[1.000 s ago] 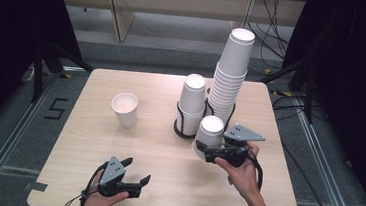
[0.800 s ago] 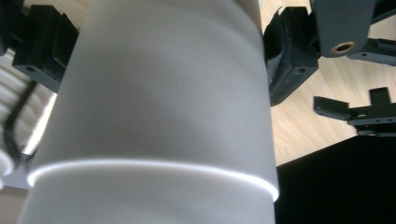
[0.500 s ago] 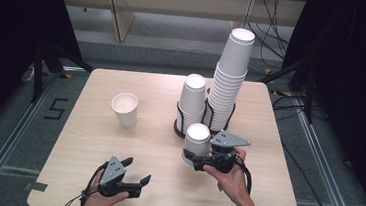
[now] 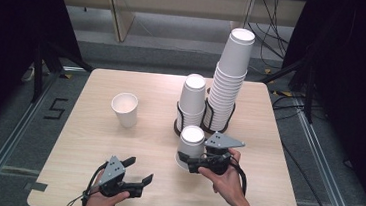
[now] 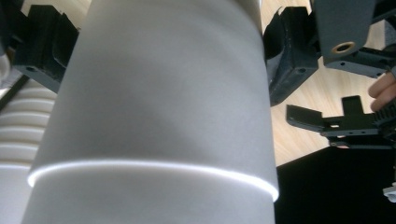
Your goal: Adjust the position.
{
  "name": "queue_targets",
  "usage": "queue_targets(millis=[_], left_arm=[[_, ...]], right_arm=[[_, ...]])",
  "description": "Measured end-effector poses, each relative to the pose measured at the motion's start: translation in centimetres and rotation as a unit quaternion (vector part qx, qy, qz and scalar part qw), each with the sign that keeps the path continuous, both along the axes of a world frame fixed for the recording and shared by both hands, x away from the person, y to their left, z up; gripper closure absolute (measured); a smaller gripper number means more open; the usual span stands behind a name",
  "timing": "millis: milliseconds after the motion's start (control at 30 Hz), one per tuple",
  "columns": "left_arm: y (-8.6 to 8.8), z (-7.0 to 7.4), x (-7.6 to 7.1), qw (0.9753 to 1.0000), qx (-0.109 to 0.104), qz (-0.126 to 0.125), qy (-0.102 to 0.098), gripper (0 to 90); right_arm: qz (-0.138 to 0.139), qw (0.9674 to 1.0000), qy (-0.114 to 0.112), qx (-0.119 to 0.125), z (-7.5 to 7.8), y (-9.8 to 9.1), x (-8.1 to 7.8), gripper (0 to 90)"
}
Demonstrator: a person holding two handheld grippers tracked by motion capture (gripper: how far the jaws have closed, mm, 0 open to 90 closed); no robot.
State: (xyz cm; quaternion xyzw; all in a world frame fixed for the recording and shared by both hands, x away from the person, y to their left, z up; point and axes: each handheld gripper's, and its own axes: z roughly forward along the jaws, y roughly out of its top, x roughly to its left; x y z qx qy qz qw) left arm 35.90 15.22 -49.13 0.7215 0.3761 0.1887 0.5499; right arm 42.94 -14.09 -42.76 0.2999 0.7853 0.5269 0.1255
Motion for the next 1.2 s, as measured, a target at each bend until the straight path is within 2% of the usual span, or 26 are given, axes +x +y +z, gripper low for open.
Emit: queue_targets(millis=[33,67,167,200,233,367,400,433,467,533,567,633,667,700,733,767,800,833,867,900,967,1000,1067,1100,1200], left_arm=[[-0.2,0.0,0.0,1.0,-0.002,-0.003,-0.002,14.5],[-0.5,-0.1,0.1,0.9999,-0.011,-0.01,-0.008,14.5],[-1.3,0.0,0.2,0.9995,-0.014,-0.019,-0.019,14.5],[-1.7,0.0,0.2,0.9995,-0.013,-0.023,-0.02,14.5],[-2.0,0.0,0.3,0.9993,-0.009,-0.027,-0.023,14.5],[-3.0,-0.2,0.6,0.9979,-0.001,-0.045,-0.046,14.5],[-3.2,-0.3,0.6,0.9978,0.004,-0.047,-0.047,14.5],[-3.3,-0.3,0.6,0.9976,0.007,-0.049,-0.049,14.5],[-3.5,-0.4,0.7,0.9973,0.001,-0.052,-0.052,14.5],[-3.5,-0.3,0.8,0.9972,0.007,-0.05,-0.055,14.5],[-3.6,-0.4,0.9,0.9973,0.003,-0.05,-0.054,14.5],[-3.7,-0.5,1.1,0.9966,-0.014,-0.062,-0.052,14.5],[-3.7,-0.5,1.1,0.9962,-0.029,-0.07,-0.042,14.5],[-3.6,-0.5,1.1,0.9955,-0.042,-0.081,-0.025,14.5],[-3.6,-0.5,1.1,0.9945,-0.054,-0.087,-0.021,14.5],[-3.7,-0.5,1.1,0.9946,-0.051,-0.085,-0.029,14.5],[-3.7,-0.5,1.0,0.9957,-0.038,-0.076,-0.036,14.5],[-3.7,-0.5,1.0,0.9961,-0.032,-0.072,-0.038,14.5],[-3.8,-0.6,1.2,0.9956,-0.043,-0.074,-0.037,14.5],[-3.7,-0.6,1.2,0.9958,-0.042,-0.075,-0.034,14.5],[-3.8,-0.6,1.1,0.9958,-0.036,-0.078,-0.031,14.0],[-3.9,-0.6,1.1,0.9957,-0.04,-0.077,-0.031,12.8],[-4.1,-0.7,1.2,0.9953,-0.042,-0.08,-0.035,9.7],[-4.0,-0.7,1.1,0.9961,-0.035,-0.075,-0.032,7.7],[-4.1,-0.7,1.2,0.9963,-0.04,-0.07,-0.03,3.4]], right_arm=[[-0.003,1.0,0.006,0.005,0.0,0.3,-0.1,18.4],[0.004,1.0,-0.003,0.002,0.0,0.4,0.0,18.4],[0.014,0.9998,-0.008,0.009,0.0,1.1,0.1,18.4],[0.012,0.9999,-0.006,0.006,0.1,1.2,0.0,18.4],[0.016,0.9998,0.002,0.012,0.1,1.4,0.0,18.4],[0.021,0.9997,-0.004,0.011,0.1,2.0,-0.1,18.4],[0.019,0.9998,-0.009,0.005,0.2,2.0,-0.2,18.5],[0.028,0.9995,-0.003,0.013,0.1,2.3,-0.2,18.4],[0.025,0.9996,0.0,0.011,0.0,2.4,-0.3,18.4],[0.029,0.9995,-0.001,0.008,-0.1,2.5,-0.4,18.4],[0.025,0.9996,0.008,0.012,-0.2,2.7,-0.6,18.5],[0.033,0.9994,-0.002,0.009,-0.4,3.1,-0.7,18.5],[0.04,0.9992,-0.007,0.002,-0.4,3.3,-0.6,18.5],[0.04,0.9992,-0.003,0.004,-0.5,3.5,-0.7,18.5],[0.04,0.9991,-0.012,-0.003,-0.6,3.6,-0.7,18.5],[0.045,0.999,-0.008,-0.006,-0.7,3.7,-0.6,18.6],[0.044,0.999,0.002,-0.004,-0.7,3.7,-0.7,18.6],[0.052,0.9986,0.006,0.008,-0.9,3.8,-0.6,18.6],[0.049,0.9986,0.017,0.009,-0.9,3.9,-0.8,18.6],[0.058,0.9983,0.004,0.007,-1.0,3.9,-0.7,18.7],[0.055,0.9984,0.009,0.008,-0.9,4.1,-0.9,18.7],[0.052,0.9983,0.024,0.013,-0.9,4.1,-1.1,18.8],[0.059,0.9979,0.019,0.018,-1.0,4.4,-1.1,18.8],[0.06,0.998,0.013,0.013,-1.0,4.5,-1.2,18.8],[0.071,0.9971,0.016,0.022,-1.3,5.0,-1.4,18.8]])
